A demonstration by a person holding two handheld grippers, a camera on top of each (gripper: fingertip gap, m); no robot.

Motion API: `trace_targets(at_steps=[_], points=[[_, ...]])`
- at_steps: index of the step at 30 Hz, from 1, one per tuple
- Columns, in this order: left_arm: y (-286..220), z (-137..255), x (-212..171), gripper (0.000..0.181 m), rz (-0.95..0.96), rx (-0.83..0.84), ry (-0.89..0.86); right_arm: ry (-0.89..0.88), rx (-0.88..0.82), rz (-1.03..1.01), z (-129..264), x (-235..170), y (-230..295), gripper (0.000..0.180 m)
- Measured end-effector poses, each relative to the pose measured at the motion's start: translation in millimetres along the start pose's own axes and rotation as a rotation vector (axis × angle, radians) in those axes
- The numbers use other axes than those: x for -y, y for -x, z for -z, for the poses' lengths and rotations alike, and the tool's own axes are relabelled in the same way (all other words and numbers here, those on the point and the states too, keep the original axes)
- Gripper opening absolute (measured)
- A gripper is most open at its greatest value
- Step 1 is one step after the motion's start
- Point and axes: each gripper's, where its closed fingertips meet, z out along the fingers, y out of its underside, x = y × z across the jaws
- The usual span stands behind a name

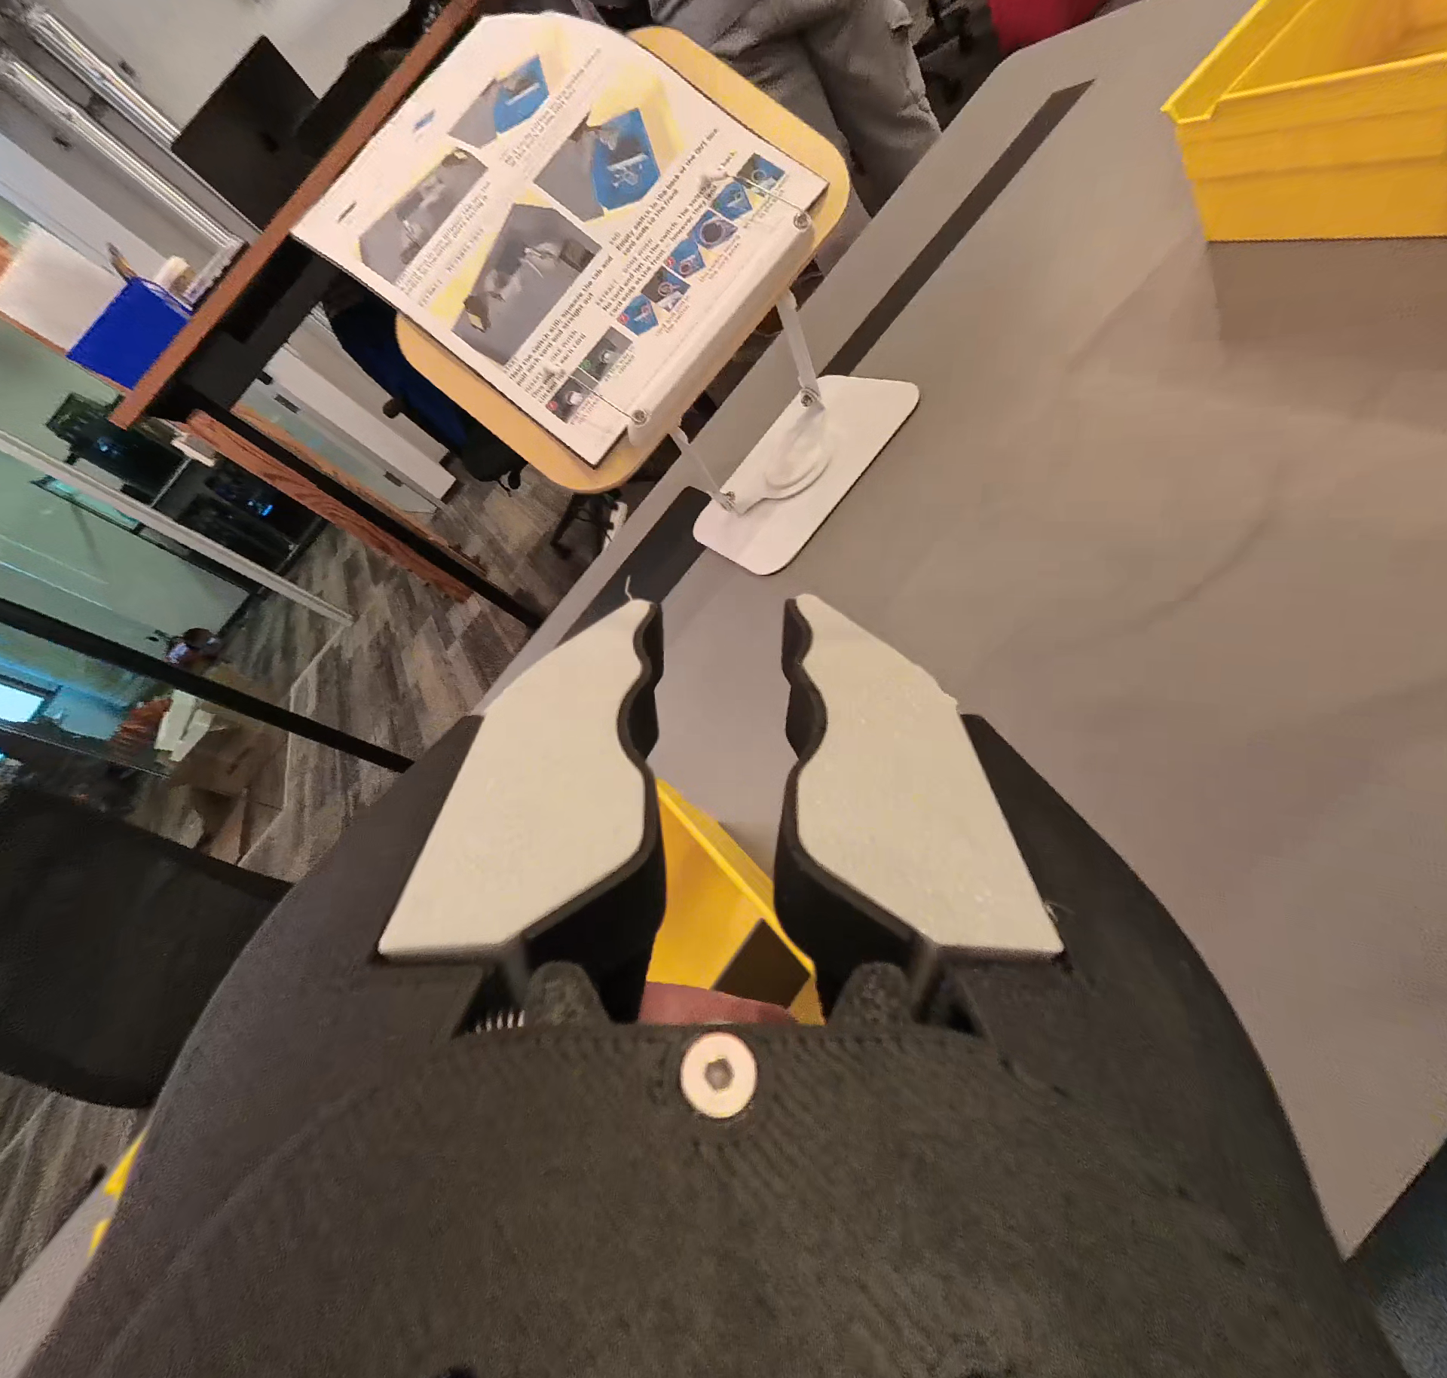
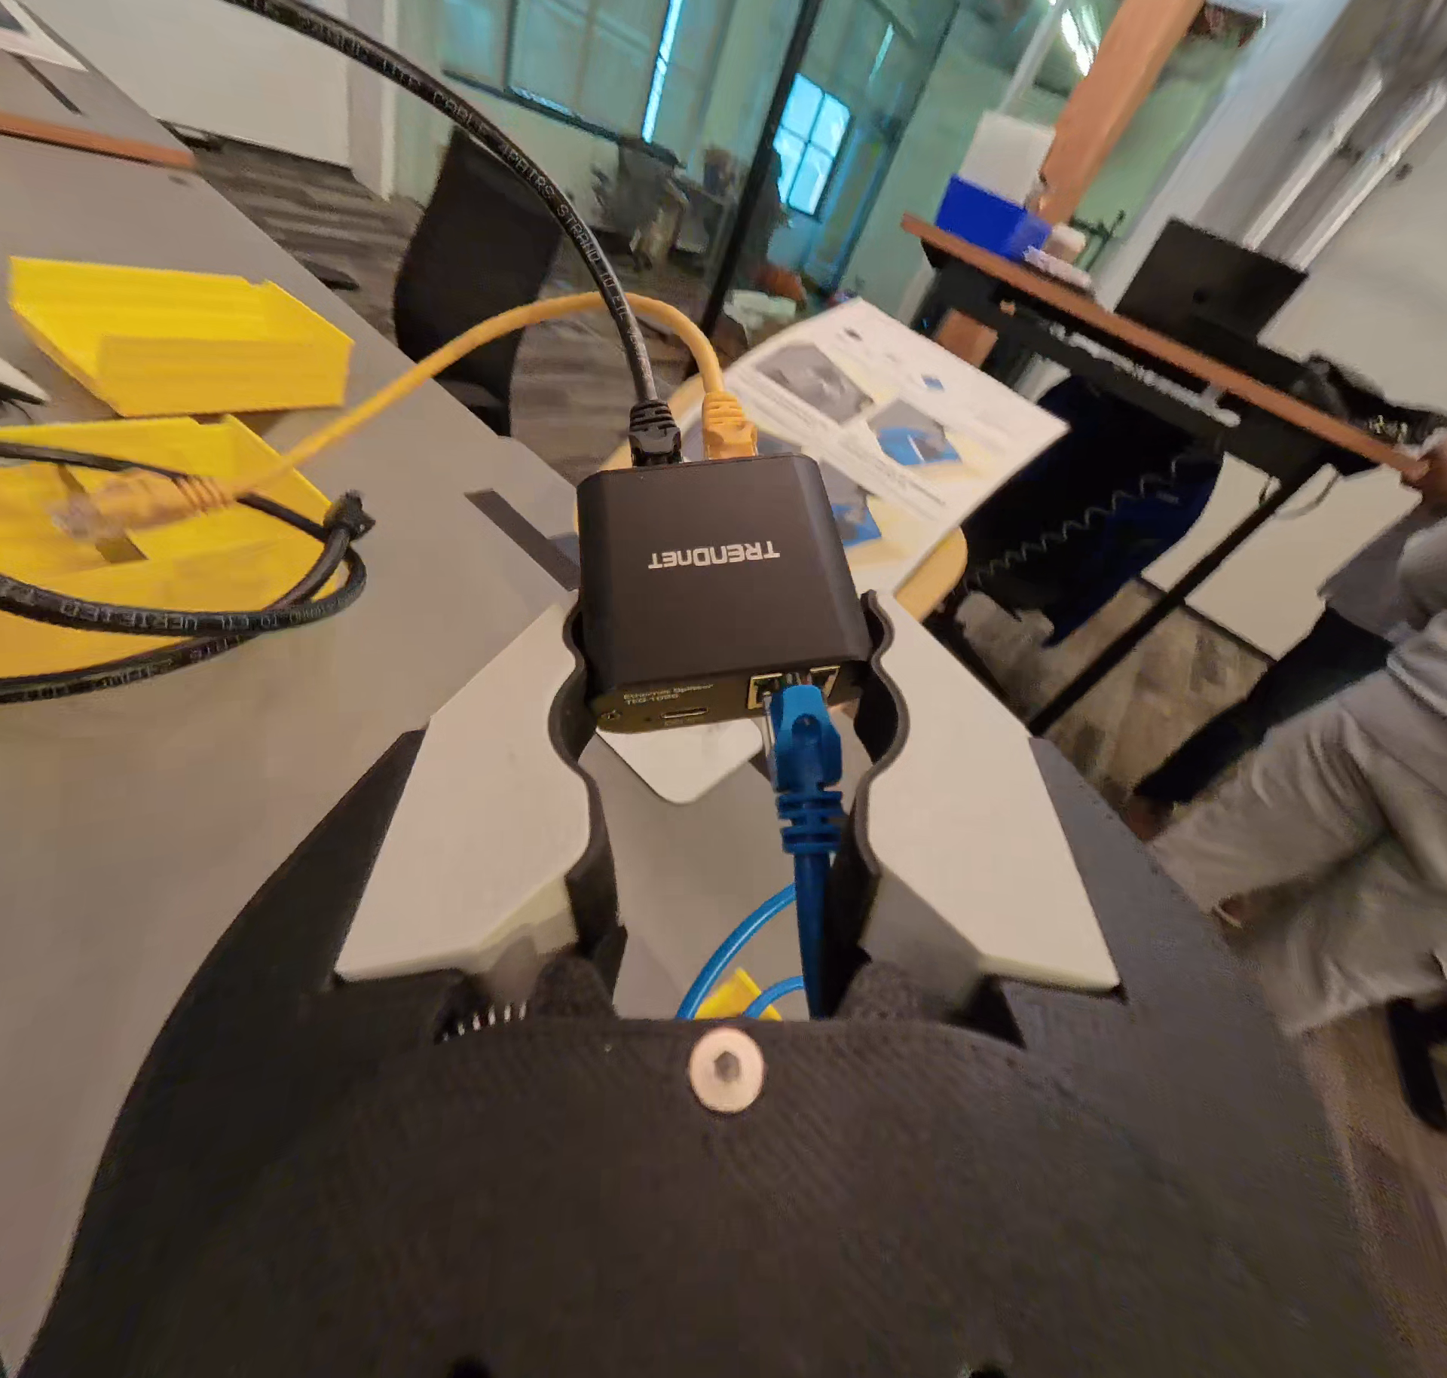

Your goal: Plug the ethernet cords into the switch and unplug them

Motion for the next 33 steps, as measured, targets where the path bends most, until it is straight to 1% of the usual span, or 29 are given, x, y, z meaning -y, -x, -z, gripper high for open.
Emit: trace_targets(at_steps=[2, 4, 7, 10, 16, 17, 20, 22, 27, 33], points=[[-7, -7, -12, 0.027, 0.017, -0.015, 0.017, 0.037, -0.016, -0.045, 1, -24, -21, 0.065], [-14, -15, -25, 0.027, 0.03, -0.04, 0.046, 0.054, -0.01, -0.131, 2, -47, -36, 0.065], [-22, -25, -39, 0.027, 0.054, -0.066, 0.078, 0.05, -0.019, -0.206, 1, -68, -48, 0.064], [-28, -34, -47, 0.027, 0.077, -0.088, 0.093, -0.042, -0.016, -0.316, -1, -76, -60, 0.065], [-38, -42, -62, 0.027, 0.086, -0.109, 0.124, -0.305, 0.009, -0.495, 6, -69, -89, 0.064], [-40, -44, -64, 0.027, 0.085, -0.113, 0.13, -0.326, 0.009, -0.534, 6, -75, -93, 0.064], [-44, -48, -72, 0.027, 0.079, -0.121, 0.148, -0.287, -0.013, -0.608, 4, -112, -98, 0.064], [-48, -50, -77, 0.027, 0.087, -0.134, 0.156, -0.242, -0.009, -0.664, 1, -143, -94, 0.064], [-53, -55, -81, 0.027, 0.088, -0.147, 0.168, -0.02, -0.007, -0.744, -7, -229, -73, 0.064], [-55, -56, -87, 0.027, 0.093, -0.15, 0.185, 0.242, -0.017, -0.747, -14, -297, -51, 0.064]])
